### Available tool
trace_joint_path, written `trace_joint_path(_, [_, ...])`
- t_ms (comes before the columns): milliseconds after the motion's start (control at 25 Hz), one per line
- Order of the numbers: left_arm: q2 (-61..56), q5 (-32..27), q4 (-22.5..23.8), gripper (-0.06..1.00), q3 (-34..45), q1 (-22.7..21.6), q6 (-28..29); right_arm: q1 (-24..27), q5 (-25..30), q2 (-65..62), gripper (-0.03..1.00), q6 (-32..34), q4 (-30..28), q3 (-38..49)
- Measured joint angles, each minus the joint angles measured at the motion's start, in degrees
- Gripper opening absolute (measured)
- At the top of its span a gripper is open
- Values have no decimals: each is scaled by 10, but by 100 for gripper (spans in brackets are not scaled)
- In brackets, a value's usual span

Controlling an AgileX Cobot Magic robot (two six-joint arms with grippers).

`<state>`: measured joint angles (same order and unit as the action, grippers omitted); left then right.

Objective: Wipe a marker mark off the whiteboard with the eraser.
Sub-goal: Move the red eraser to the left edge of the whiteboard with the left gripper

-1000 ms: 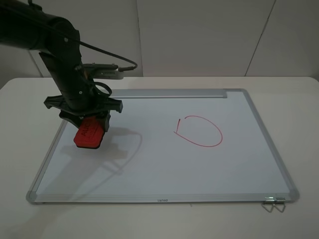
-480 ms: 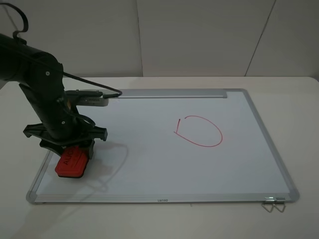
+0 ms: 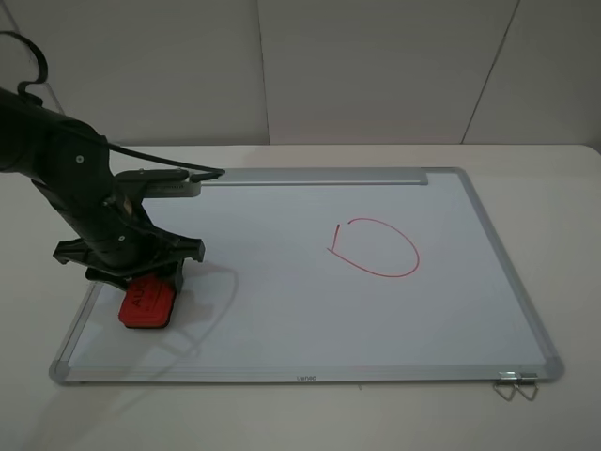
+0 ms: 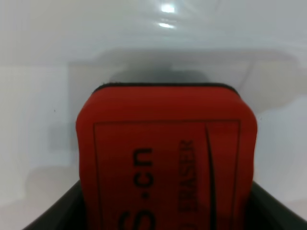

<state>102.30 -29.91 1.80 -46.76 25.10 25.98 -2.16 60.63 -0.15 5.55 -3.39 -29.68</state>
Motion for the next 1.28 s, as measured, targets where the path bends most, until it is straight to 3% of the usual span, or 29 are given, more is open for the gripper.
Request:
trace_joint_path(920, [22, 0, 45, 57, 0, -10, 0, 0, 0, 0, 72, 0, 0, 0])
trace_joint_path(1280, [22, -4, 56, 65, 0, -10, 0, 0, 0, 0, 72, 0, 0, 0])
